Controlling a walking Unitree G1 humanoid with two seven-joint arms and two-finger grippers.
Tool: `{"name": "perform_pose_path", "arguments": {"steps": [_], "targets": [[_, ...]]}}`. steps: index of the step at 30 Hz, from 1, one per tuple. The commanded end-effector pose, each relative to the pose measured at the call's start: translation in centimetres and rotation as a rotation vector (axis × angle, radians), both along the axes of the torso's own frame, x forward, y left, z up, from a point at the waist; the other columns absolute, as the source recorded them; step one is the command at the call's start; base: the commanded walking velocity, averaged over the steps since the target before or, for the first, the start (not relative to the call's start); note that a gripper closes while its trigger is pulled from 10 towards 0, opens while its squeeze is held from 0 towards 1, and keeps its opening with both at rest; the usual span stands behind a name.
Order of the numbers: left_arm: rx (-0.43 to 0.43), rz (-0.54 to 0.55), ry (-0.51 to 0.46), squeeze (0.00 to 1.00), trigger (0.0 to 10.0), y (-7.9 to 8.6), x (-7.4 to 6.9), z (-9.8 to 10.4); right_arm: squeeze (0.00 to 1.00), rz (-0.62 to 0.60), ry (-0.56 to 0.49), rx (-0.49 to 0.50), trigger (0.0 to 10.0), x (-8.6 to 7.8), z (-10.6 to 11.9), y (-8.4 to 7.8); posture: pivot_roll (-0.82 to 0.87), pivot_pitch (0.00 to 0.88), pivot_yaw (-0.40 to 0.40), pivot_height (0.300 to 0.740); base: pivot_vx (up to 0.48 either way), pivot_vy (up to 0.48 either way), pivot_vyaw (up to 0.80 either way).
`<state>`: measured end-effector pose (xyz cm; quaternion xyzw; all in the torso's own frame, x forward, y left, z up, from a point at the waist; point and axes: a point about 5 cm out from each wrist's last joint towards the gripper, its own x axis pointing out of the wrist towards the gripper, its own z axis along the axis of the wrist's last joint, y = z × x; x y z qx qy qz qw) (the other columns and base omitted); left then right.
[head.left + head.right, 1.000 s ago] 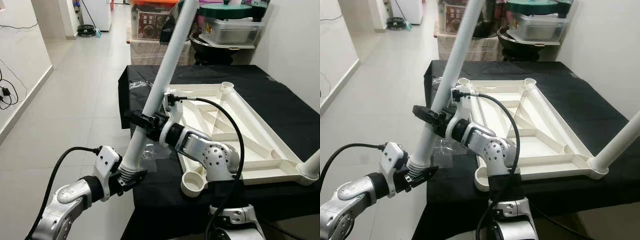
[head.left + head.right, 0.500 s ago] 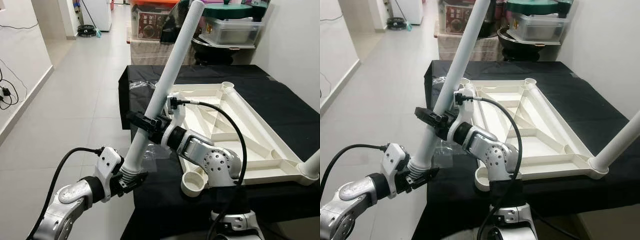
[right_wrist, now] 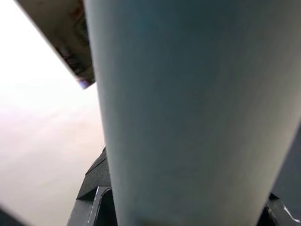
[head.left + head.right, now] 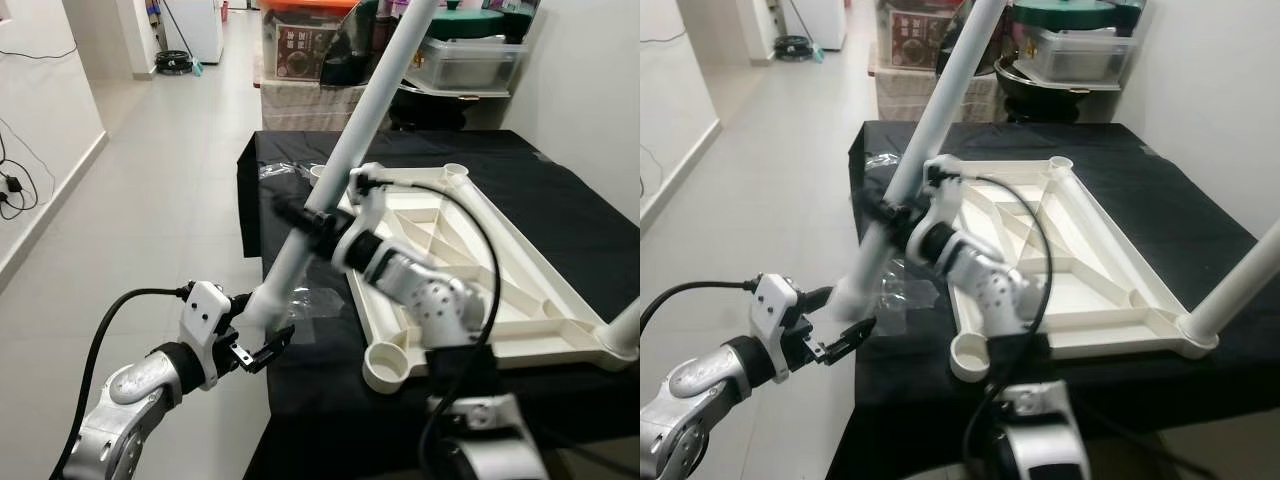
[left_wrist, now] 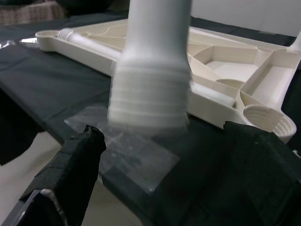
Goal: Building children table
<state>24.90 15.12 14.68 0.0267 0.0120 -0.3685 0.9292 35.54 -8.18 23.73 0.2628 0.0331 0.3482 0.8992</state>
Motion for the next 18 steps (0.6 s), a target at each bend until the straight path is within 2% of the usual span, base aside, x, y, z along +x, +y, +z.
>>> {"name": "perform_pose_path", "arguments": {"steps": [1,2,4,5,9,13,17,18], "targets": [[-0.024,0.004,0.009,1.00,10.0,-0.2,-0.3,-0.2,0.00,-0.049,-0.024,-0.011,0.0,0.5,0.2,-1.1,0.12,0.000,-0.082,0.740,0.000,0.000,0.00],[-0.025,0.039,-0.008,0.00,10.0,-0.1,-0.3,-0.1,0.00,-0.101,-0.051,-0.050,0.0,1.2,0.5,-2.4,0.12,0.000,-0.084,0.740,0.000,0.000,0.00],[-0.033,0.139,-0.055,0.00,10.0,0.6,0.1,0.3,0.00,-0.176,-0.103,-0.127,0.0,2.0,1.1,-4.3,0.13,0.000,-0.090,0.740,0.000,0.000,0.00],[-0.041,0.259,-0.092,0.00,10.0,1.6,0.8,0.6,0.00,-0.219,-0.153,-0.206,0.0,2.3,1.5,-5.3,0.13,0.000,-0.094,0.740,0.000,0.000,0.00],[-0.042,0.299,-0.087,0.00,10.0,1.8,0.9,0.3,0.00,-0.267,-0.189,-0.278,0.0,2.7,1.8,-6.3,0.13,0.000,-0.093,0.740,0.000,0.000,0.00],[-0.027,0.271,-0.037,0.00,10.0,0.3,0.0,-1.0,0.00,-0.315,-0.194,-0.263,0.0,2.8,2.3,-8.1,0.12,0.000,-0.084,0.740,0.000,0.000,0.00],[-0.017,0.287,-0.001,0.00,10.0,0.0,-0.4,-1.9,0.00,-0.300,-0.211,-0.273,0.0,2.5,2.4,-8.5,0.12,0.000,-0.081,0.740,0.000,0.000,0.00],[-0.010,0.322,0.020,0.00,10.0,0.1,-0.5,-2.4,0.00,-0.259,-0.244,-0.297,0.0,2.1,2.1,-8.4,0.12,0.000,-0.080,0.740,0.000,0.000,0.00]]}}
